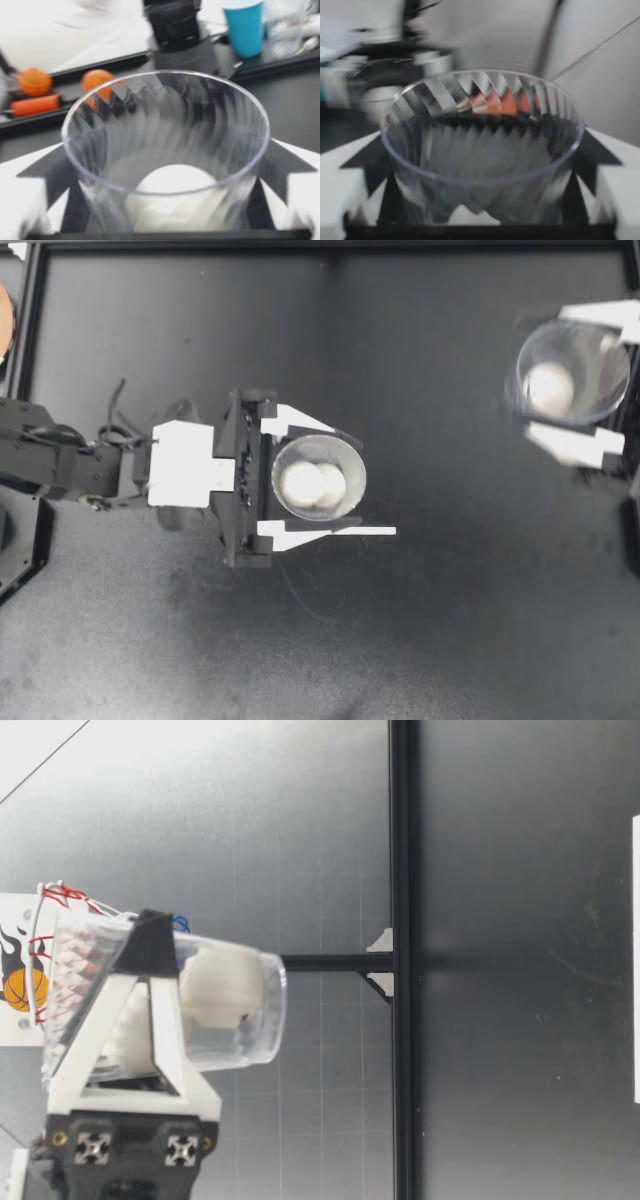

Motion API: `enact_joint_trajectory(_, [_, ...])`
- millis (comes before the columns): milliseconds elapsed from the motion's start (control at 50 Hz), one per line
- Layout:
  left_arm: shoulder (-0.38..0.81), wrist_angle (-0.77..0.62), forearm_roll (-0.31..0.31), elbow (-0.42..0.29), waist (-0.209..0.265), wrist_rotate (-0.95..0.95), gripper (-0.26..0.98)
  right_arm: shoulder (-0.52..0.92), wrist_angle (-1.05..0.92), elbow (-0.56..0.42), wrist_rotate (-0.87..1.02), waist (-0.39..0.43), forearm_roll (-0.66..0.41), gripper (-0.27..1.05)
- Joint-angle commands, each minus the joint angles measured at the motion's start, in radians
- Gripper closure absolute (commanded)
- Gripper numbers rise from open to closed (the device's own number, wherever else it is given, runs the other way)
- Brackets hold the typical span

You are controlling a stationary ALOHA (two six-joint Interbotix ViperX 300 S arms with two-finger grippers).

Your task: Transfer one of the two balls in the right glass into the left glass, then transfer it back to the right glass.

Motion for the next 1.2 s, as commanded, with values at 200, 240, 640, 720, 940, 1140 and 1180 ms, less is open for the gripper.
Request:
enact_joint_trajectory(200, [-0.025, 0.179, -0.011, -0.184, 0.094, 0.285, -0.02, 0.089, -0.181, 0.000, 0.302, 0.167, -0.063, 0.06])
enact_joint_trajectory(240, [-0.028, 0.179, -0.011, -0.207, 0.106, 0.324, -0.02, 0.115, -0.196, -0.003, 0.325, 0.176, -0.072, 0.06])
enact_joint_trajectory(640, [-0.012, 0.160, -0.012, -0.301, 0.138, 0.660, -0.02, 0.387, -0.351, -0.084, 0.445, 0.210, -0.089, 0.06])
enact_joint_trajectory(720, [-0.011, 0.138, -0.009, -0.307, 0.138, 0.704, -0.02, 0.420, -0.354, -0.100, 0.457, 0.210, -0.091, 0.06])
enact_joint_trajectory(940, [-0.002, 0.086, -0.008, -0.319, 0.138, 0.882, -0.02, 0.508, -0.371, -0.156, 0.480, 0.210, -0.091, 0.06])
enact_joint_trajectory(1140, [0.014, 0.029, -0.008, -0.321, 0.137, 1.003, -0.02, 0.568, -0.374, -0.202, 0.483, 0.210, -0.091, 0.06])
enact_joint_trajectory(1180, [0.014, 0.018, -0.008, -0.321, 0.137, 1.017, -0.02, 0.581, -0.376, -0.212, 0.483, 0.210, -0.091, 0.06])
